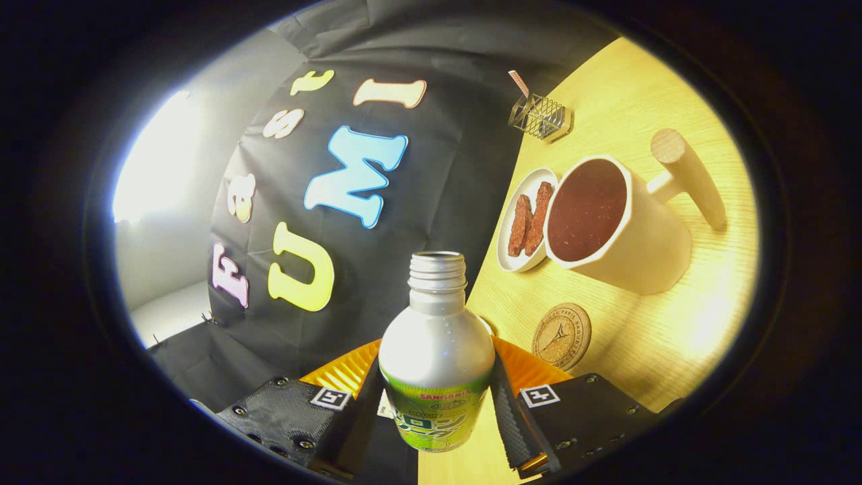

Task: Take the bottle from table, then pour the juice into the cup, finally place the bottle on the coaster

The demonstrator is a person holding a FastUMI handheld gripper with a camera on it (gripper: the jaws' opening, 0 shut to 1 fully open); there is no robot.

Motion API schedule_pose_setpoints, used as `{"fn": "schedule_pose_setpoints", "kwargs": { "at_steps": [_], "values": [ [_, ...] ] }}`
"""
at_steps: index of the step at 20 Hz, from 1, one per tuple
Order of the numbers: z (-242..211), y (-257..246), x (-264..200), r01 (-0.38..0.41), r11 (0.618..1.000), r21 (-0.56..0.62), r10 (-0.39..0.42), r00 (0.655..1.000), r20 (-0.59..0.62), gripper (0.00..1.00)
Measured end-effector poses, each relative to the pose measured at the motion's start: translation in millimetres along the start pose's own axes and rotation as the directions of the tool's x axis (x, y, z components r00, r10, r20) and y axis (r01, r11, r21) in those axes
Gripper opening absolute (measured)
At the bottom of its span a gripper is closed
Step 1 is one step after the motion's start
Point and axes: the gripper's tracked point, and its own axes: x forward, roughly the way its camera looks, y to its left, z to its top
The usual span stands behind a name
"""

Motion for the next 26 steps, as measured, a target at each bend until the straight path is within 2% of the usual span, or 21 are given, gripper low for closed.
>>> {"fn": "schedule_pose_setpoints", "kwargs": {
  "at_steps": [7, 11, 14, 20, 26],
  "values": [
    [15.3, -0.2, -4.9, -0.052, 0.982, 0.18, 0.043, 0.998, 0.05, 0.76],
    [18.3, 2.3, -3.8, -0.068, 0.969, 0.237, 0.054, 0.996, 0.064, 0.76],
    [19.1, 10.7, -4.0, -0.095, 0.945, 0.312, 0.074, 0.994, 0.079, 0.76],
    [22.4, 12.9, -3.6, -0.107, 0.916, 0.386, 0.074, 0.992, 0.1, 0.76],
    [25.1, 17.2, -2.5, -0.144, 0.87, 0.472, 0.094, 0.987, 0.129, 0.76]
  ]
}}
